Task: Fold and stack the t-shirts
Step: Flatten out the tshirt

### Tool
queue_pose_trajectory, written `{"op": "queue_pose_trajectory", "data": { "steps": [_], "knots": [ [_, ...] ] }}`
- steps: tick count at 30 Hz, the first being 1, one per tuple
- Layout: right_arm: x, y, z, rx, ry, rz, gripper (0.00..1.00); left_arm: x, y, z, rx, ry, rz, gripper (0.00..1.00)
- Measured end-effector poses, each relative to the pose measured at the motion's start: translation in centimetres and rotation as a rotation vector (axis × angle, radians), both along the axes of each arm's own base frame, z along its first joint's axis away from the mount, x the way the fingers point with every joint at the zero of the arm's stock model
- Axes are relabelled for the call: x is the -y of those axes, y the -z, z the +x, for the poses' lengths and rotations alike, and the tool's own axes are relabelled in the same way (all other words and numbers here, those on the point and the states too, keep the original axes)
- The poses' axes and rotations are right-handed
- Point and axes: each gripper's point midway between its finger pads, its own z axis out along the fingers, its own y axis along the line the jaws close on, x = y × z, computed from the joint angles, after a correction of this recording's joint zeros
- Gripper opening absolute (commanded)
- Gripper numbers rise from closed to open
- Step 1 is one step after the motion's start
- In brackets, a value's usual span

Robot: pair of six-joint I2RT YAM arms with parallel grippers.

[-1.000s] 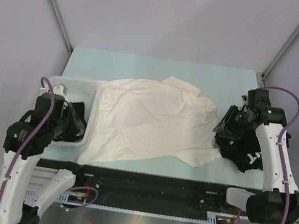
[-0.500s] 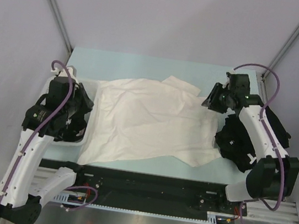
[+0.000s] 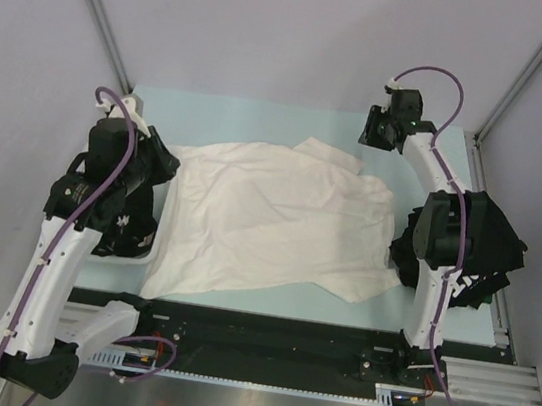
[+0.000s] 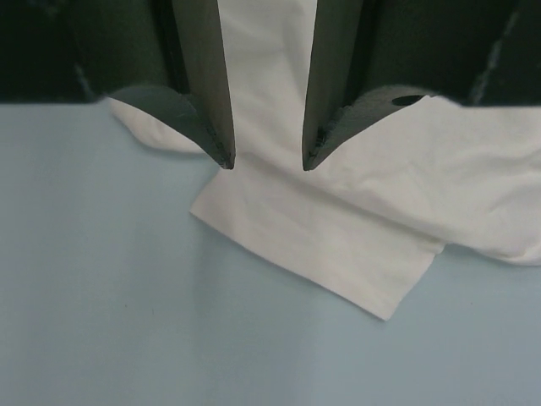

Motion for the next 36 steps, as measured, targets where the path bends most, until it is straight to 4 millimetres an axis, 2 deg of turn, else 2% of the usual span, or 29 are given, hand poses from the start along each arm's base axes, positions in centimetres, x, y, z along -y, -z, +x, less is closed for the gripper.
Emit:
{"op": "queue_pose_trajectory", "data": {
  "steps": [3, 8, 19, 22, 28, 36],
  "knots": [
    [0.0, 1.4, 1.6, -0.007, -0.009, -0.014, 0.42, 0.0, -1.0, 0.3, 0.012, 0.0, 0.003, 0.27],
    [0.6, 3.0, 1.7, -0.039, -0.005, -0.016, 0.43, 0.0, -1.6, 0.4, 0.025, -0.001, 0.0, 0.27],
    [3.0, 3.4, 2.0, -0.052, 0.025, -0.004, 0.43, 0.9, -1.3, 1.8, 0.023, 0.027, -0.015, 0.26],
    [3.4, 4.6, 1.5, -0.079, 0.028, 0.001, 0.43, 1.2, -1.0, 2.2, 0.017, 0.037, -0.018, 0.26],
    [2.7, 7.9, -0.4, -0.159, 0.016, 0.019, 0.43, 1.7, -0.9, 2.2, 0.013, 0.053, -0.021, 0.26],
    [1.9, 9.1, -1.1, -0.182, 0.003, 0.037, 0.42, 1.8, -1.1, 2.1, 0.017, 0.058, -0.022, 0.26]
  ]
}}
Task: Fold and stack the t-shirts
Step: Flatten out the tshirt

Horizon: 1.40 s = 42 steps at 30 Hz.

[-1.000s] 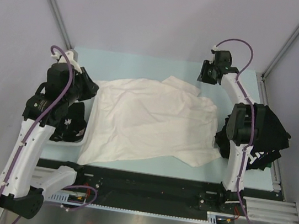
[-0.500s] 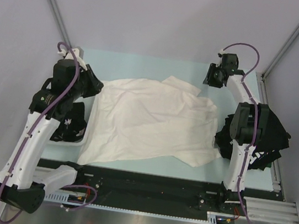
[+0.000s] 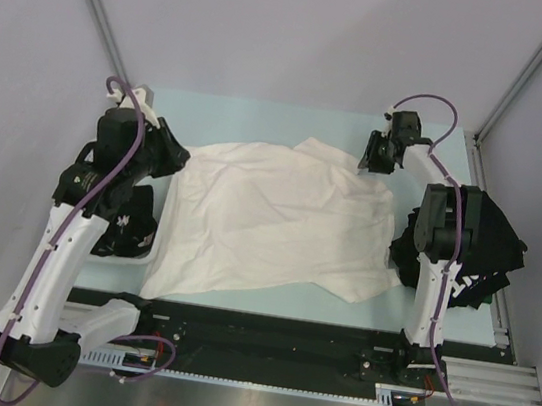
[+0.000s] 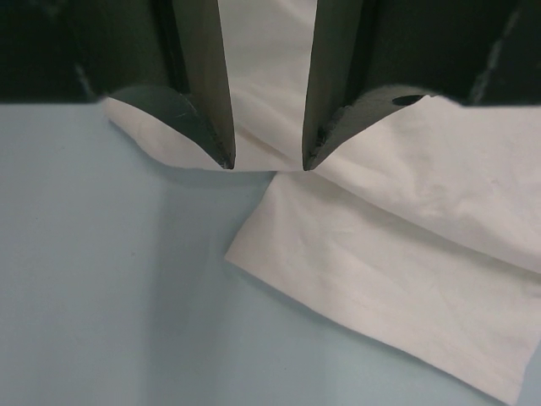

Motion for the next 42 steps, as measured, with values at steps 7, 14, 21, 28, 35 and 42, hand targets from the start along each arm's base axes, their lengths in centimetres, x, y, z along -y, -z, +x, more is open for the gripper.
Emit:
{"op": "queue_pose_trajectory", "data": {
  "steps": [7, 14, 21, 28, 35, 42],
  "knots": [
    [-0.3, -0.2, 0.6, 0.029, -0.004, 0.004, 0.42, -0.2, -0.3, -0.7, 0.006, 0.0, -0.001, 0.25],
    [-0.2, 0.5, 0.9, 0.032, -0.009, -0.011, 0.41, -0.2, 0.0, -1.1, -0.011, 0.002, 0.004, 0.25],
    [0.2, 2.6, 0.7, 0.001, -0.011, -0.04, 0.41, -0.1, -0.5, -1.2, -0.003, 0.006, 0.002, 0.25],
    [0.2, 2.9, 1.2, 0.007, -0.013, -0.044, 0.41, 0.0, -1.3, -1.1, 0.006, 0.014, 0.007, 0.25],
    [0.0, 2.9, 2.5, 0.031, -0.012, -0.04, 0.41, 0.1, -1.1, -0.8, -0.002, 0.022, 0.018, 0.25],
    [-0.3, 2.9, 3.9, 0.053, -0.013, -0.037, 0.36, 0.4, -0.9, -0.7, -0.008, 0.029, 0.02, 0.25]
  ]
}}
